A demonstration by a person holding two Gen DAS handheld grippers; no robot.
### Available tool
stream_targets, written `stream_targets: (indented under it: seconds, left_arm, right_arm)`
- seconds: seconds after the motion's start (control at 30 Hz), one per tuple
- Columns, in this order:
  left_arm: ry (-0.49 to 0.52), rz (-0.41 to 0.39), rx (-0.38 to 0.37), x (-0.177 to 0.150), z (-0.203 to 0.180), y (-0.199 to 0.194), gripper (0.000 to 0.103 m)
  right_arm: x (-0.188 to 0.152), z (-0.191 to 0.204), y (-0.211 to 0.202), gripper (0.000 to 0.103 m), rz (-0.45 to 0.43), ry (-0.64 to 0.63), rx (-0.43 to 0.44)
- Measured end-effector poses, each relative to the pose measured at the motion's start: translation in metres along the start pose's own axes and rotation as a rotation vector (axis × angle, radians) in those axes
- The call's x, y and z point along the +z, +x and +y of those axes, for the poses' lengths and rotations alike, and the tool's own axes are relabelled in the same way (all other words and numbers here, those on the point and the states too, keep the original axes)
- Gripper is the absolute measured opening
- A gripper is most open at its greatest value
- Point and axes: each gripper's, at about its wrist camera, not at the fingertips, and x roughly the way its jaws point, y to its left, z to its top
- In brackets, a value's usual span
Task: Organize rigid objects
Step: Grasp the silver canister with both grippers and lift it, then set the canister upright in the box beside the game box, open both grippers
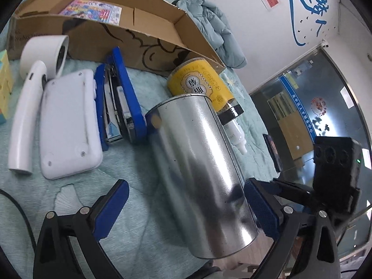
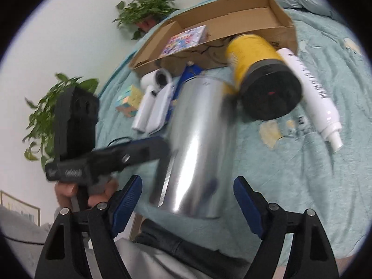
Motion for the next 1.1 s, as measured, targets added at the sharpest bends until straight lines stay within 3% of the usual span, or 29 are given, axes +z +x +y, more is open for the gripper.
stream_targets:
  seconds: [0.07, 0.13, 0.23, 0.4, 0.77, 1.1]
  left_arm:
    - [-0.019, -0.004, -0.001, 0.002, 0.002, 0.005, 0.098]
    - [-0.033, 0.013, -0.016, 0.004, 0.004, 0.009, 0.096]
    - [-0.034, 0.029, -0.031, 0.004, 0.005, 0.015, 0.096]
    - [-0.078, 0.086, -0.111, 0.003, 0.010, 0.030, 0.085]
    - [-0.050, 0.107, -0.078, 0.005, -0.001, 0.039, 0.084]
    - [0.025, 0.020, -0.051, 0.017, -0.031, 0.011, 0.083]
  right_arm:
    - [0.006, -0.012, 0.011, 0.081, 0.026, 0.044, -0.002]
    - [0.010, -0.019, 0.024, 0.081, 0.042, 0.084, 0.077]
    - [0.009, -0.010, 0.044, 0.081, 0.050, 0.070, 0.117]
    - [0.005, -0.002, 0.049, 0.083, 0.030, 0.052, 0.104]
    - [0.001, 0.005, 0.045, 0.084, 0.017, 0.040, 0.051]
    - [0.003, 0.025, 0.026, 0.084, -0.066, -0.014, 0.028]
